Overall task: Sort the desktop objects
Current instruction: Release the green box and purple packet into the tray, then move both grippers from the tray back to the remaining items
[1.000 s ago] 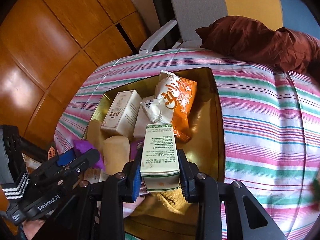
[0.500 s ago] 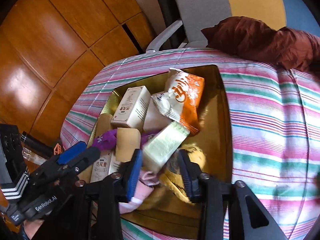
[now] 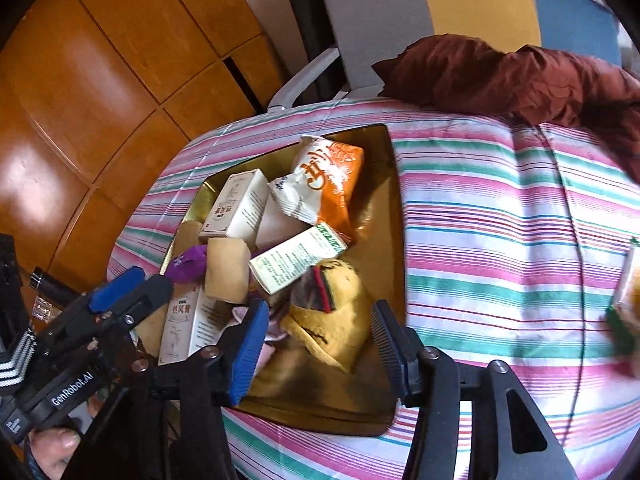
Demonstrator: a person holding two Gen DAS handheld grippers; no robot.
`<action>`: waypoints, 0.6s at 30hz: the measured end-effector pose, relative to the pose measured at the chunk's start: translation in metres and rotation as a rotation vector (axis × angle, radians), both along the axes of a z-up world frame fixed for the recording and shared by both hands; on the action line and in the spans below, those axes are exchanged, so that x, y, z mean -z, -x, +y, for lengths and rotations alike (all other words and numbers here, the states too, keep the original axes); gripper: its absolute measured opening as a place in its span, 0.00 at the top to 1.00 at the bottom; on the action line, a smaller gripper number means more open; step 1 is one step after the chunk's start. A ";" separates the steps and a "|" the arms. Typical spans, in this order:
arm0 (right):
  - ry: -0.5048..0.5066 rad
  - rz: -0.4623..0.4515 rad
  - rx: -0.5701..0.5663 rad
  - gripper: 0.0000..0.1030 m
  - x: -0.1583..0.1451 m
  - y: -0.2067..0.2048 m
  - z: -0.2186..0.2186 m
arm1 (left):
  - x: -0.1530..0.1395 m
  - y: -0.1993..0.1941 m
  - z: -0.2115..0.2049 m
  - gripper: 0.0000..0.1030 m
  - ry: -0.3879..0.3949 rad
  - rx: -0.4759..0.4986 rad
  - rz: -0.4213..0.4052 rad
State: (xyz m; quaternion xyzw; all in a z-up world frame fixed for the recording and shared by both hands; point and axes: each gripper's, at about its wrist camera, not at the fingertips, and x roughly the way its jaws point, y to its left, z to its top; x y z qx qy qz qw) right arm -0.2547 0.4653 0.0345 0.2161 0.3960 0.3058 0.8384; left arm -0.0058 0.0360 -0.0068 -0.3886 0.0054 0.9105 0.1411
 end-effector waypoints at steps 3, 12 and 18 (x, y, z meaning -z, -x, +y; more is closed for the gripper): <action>0.012 -0.006 0.019 0.43 0.000 0.004 -0.011 | -0.008 -0.006 0.007 0.38 0.026 0.017 0.033; 0.073 -0.017 0.095 0.39 0.005 0.010 -0.062 | -0.021 -0.014 0.035 0.38 0.039 0.096 0.059; 0.107 -0.005 0.186 0.37 0.010 0.008 -0.115 | -0.024 -0.019 0.058 0.38 0.042 0.156 0.059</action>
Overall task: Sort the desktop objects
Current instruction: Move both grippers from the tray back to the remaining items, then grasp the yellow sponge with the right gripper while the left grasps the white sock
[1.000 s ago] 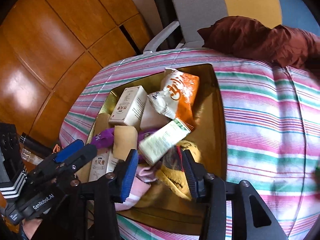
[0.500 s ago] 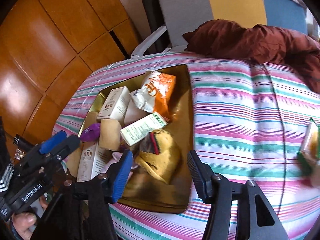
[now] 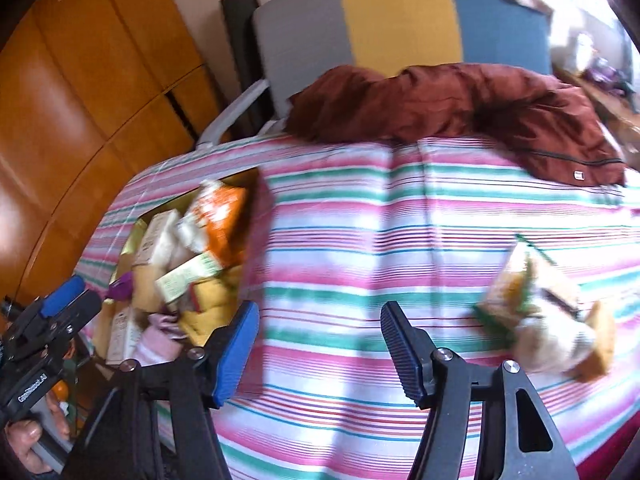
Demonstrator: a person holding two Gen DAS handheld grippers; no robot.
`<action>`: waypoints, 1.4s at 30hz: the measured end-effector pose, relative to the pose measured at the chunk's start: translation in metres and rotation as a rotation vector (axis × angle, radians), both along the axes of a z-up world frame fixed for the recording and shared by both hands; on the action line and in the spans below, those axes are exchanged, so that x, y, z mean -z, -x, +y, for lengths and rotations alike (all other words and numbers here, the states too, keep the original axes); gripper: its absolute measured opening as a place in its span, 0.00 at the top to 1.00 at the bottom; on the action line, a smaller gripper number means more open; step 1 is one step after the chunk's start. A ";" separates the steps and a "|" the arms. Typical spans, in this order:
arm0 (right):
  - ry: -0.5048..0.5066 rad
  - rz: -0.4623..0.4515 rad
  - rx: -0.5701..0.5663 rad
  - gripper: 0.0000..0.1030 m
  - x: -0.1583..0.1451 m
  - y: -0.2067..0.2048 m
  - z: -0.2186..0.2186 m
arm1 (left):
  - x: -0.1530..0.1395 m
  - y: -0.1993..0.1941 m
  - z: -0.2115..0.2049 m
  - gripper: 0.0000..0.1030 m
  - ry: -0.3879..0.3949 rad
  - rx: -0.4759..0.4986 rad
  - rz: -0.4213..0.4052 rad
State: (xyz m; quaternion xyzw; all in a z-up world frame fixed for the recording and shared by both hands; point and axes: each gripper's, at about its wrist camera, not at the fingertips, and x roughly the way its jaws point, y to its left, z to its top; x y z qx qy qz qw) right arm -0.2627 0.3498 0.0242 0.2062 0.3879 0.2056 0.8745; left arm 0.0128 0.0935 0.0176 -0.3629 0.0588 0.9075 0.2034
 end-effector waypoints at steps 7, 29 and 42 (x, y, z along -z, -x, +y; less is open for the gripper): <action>0.060 0.024 0.114 0.34 0.009 -0.001 -0.072 | -0.001 -0.004 0.030 0.38 -0.001 0.081 -0.011; 0.004 0.182 0.348 0.30 0.082 -0.019 -0.201 | 0.014 -0.019 0.107 0.38 0.042 0.248 -0.052; 0.003 0.226 0.361 0.29 0.094 -0.022 -0.212 | 0.026 -0.026 0.145 0.38 0.073 0.333 -0.098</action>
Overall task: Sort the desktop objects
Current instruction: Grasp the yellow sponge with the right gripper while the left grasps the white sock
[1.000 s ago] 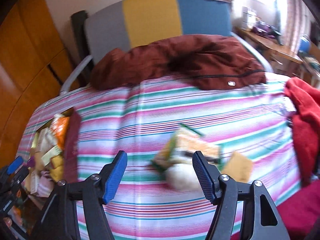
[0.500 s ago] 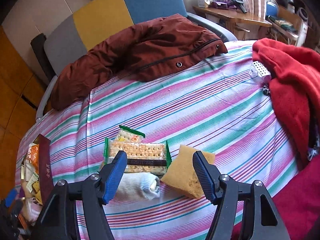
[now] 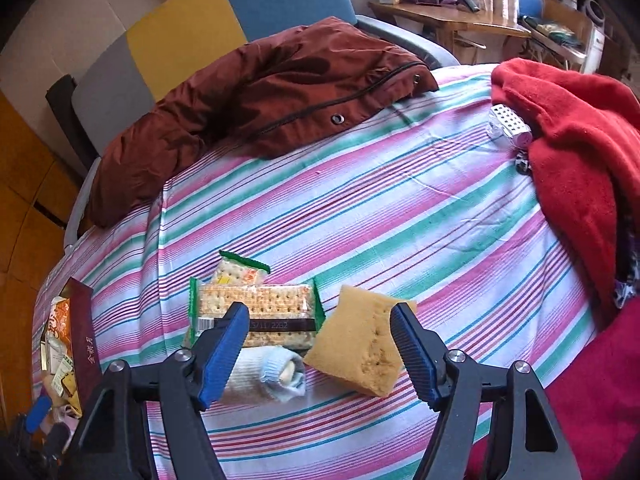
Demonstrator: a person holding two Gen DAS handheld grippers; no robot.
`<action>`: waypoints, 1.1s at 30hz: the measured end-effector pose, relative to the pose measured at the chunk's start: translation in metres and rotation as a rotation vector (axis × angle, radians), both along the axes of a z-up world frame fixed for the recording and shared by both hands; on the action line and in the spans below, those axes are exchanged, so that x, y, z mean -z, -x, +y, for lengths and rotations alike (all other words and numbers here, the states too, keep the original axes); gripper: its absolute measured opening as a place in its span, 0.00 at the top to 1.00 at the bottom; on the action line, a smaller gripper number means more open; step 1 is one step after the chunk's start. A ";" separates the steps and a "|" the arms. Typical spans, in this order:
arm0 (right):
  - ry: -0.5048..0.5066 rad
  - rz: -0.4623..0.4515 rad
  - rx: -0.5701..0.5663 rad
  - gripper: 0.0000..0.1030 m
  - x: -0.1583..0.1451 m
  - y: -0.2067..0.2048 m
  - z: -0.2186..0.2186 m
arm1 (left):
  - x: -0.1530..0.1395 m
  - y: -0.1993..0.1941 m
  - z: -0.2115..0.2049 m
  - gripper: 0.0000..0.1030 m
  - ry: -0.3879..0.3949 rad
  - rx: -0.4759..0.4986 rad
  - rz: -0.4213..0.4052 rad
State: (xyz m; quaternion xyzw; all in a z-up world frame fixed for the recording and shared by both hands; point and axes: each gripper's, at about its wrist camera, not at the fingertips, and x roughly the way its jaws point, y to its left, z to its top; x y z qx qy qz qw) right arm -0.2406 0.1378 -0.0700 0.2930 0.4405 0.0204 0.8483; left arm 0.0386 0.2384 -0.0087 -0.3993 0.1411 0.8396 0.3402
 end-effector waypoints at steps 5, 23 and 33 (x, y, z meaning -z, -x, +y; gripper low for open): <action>0.000 0.024 0.011 0.28 0.006 -0.001 -0.006 | 0.000 -0.002 0.017 0.38 -0.038 0.042 -0.039; 0.109 0.224 -0.105 0.40 0.047 -0.024 0.009 | 0.018 -0.016 0.101 0.38 -0.051 0.204 -0.163; 0.147 0.147 -0.022 0.45 0.029 -0.014 -0.009 | 0.037 -0.014 0.141 0.37 -0.068 0.211 -0.272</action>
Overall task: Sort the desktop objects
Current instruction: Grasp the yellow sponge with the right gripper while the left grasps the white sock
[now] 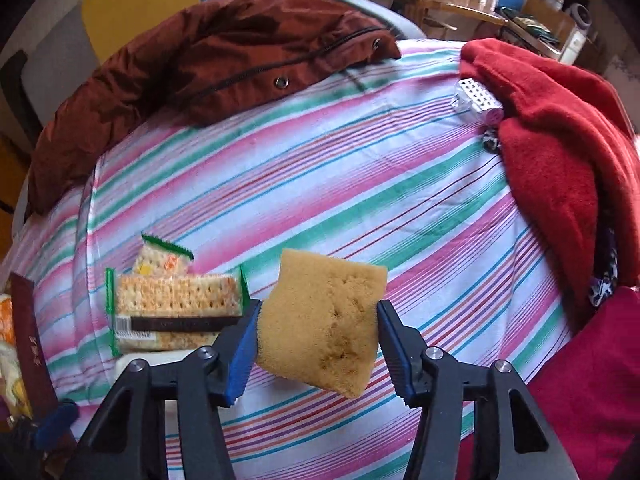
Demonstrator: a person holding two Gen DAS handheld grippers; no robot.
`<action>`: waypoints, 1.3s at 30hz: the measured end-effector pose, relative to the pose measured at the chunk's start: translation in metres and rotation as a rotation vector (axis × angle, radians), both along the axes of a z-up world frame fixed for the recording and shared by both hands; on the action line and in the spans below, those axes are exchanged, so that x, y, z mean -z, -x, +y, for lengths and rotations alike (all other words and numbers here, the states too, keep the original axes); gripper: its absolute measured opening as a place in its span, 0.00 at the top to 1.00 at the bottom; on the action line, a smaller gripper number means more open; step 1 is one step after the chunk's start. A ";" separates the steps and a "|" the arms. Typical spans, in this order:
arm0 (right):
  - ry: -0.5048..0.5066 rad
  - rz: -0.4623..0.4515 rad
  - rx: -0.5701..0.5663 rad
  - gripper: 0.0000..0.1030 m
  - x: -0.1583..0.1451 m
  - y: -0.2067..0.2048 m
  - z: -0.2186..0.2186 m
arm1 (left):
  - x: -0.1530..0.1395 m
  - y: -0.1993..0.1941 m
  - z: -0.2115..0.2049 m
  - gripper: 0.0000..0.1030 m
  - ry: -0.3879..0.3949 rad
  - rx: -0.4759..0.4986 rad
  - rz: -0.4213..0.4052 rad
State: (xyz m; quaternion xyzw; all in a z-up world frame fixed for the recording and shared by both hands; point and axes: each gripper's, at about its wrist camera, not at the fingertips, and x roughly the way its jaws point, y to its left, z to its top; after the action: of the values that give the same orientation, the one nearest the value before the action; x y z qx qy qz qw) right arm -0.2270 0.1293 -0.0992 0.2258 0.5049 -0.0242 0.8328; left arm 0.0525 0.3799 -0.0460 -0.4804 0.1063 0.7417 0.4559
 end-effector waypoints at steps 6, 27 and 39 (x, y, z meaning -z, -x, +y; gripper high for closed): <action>-0.016 -0.023 -0.014 0.44 -0.007 -0.006 0.005 | 0.008 -0.003 0.027 0.21 0.015 -0.017 0.003; -0.059 -0.059 -0.032 0.44 -0.011 -0.005 0.002 | 0.039 -0.002 0.062 0.33 0.075 -0.023 0.126; -0.029 -0.057 -0.139 0.44 -0.012 -0.007 0.020 | 0.037 -0.002 0.012 0.33 0.053 -0.046 0.183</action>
State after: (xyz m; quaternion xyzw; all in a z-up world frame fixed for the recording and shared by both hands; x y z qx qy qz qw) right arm -0.2204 0.1495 -0.0870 0.2029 0.4956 0.0474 0.8432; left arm 0.0541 0.3914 -0.0832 -0.4250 0.1562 0.7896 0.4142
